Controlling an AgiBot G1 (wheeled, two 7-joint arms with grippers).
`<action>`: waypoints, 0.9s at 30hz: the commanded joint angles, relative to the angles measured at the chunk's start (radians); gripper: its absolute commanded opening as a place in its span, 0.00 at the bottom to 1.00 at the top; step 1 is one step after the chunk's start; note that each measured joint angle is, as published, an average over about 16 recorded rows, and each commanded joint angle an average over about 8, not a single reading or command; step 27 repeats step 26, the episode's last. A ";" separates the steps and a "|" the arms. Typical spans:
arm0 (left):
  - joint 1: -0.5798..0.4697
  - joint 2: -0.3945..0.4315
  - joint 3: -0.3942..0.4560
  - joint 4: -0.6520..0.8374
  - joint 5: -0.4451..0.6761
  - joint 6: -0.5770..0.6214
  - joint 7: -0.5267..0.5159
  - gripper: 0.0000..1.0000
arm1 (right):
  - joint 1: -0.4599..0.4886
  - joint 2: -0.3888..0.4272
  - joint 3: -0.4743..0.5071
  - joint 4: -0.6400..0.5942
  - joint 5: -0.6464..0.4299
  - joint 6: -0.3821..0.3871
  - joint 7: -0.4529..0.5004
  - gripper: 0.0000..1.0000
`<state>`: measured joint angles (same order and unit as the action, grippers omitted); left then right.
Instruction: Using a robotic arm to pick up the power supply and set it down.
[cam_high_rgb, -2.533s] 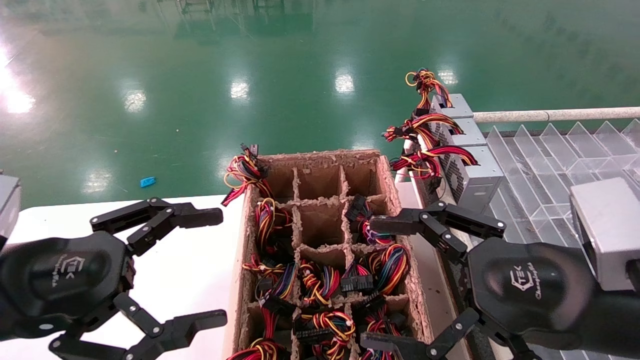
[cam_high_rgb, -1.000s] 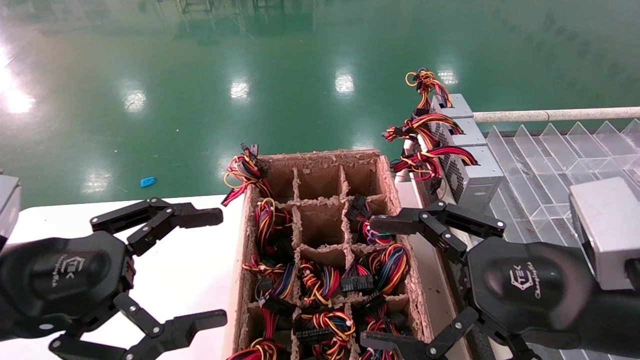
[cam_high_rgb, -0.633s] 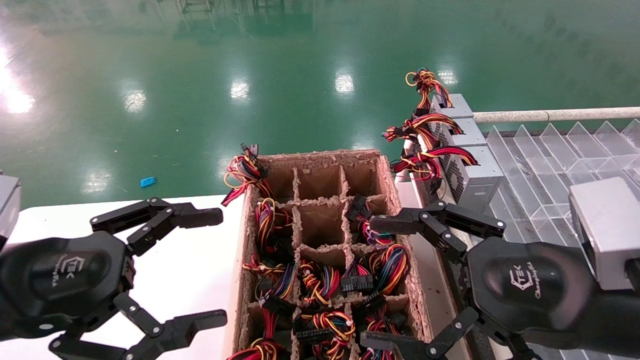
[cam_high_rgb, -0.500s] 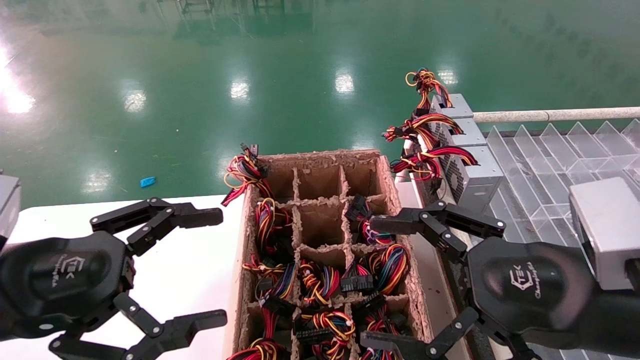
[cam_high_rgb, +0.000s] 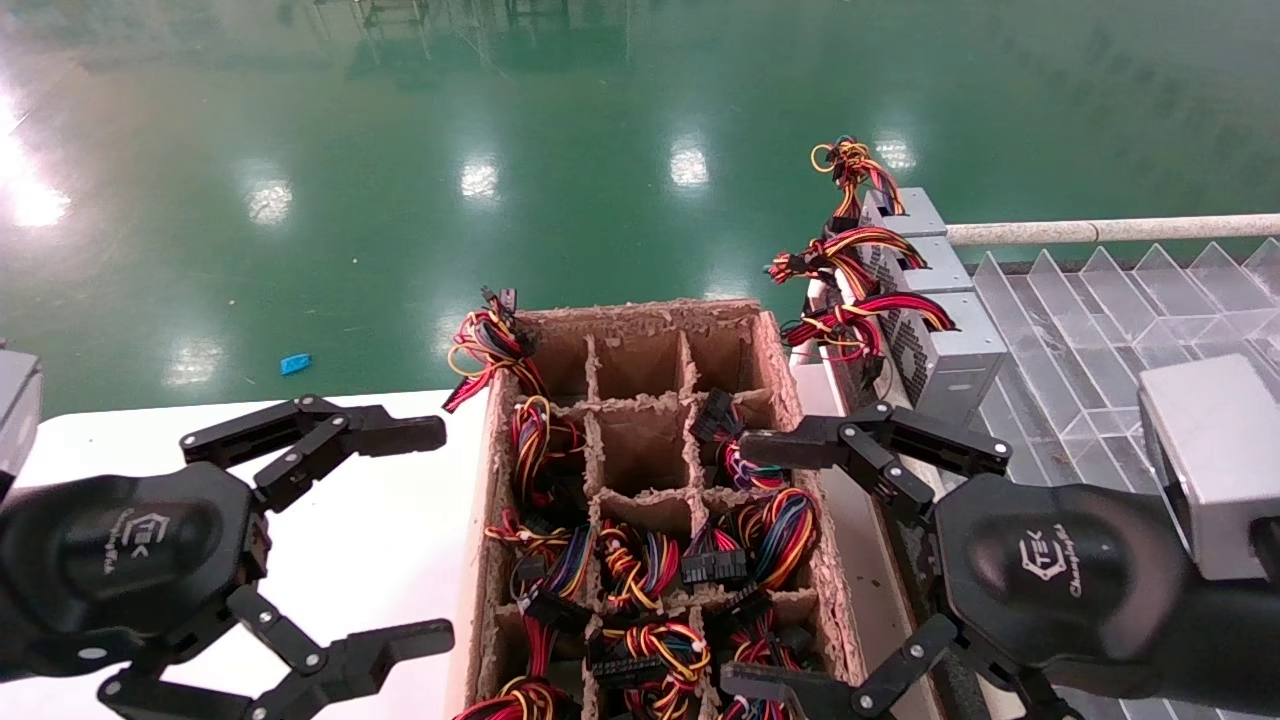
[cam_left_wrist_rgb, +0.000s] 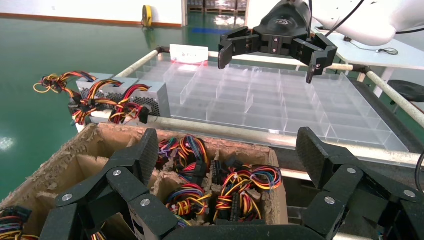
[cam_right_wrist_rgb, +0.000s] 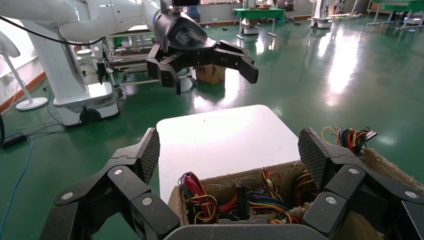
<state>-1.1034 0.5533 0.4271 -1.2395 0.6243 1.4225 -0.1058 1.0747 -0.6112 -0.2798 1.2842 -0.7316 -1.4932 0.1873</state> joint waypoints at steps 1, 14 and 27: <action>0.000 0.000 0.000 0.000 0.000 0.000 0.000 1.00 | 0.000 0.000 0.000 0.000 0.000 0.000 0.000 1.00; 0.000 0.000 0.000 0.000 0.000 0.000 0.000 1.00 | 0.000 0.000 0.000 0.000 0.000 0.000 0.000 1.00; 0.000 0.000 0.000 0.000 0.000 0.000 0.000 1.00 | 0.000 0.000 0.000 0.000 0.000 0.000 0.000 1.00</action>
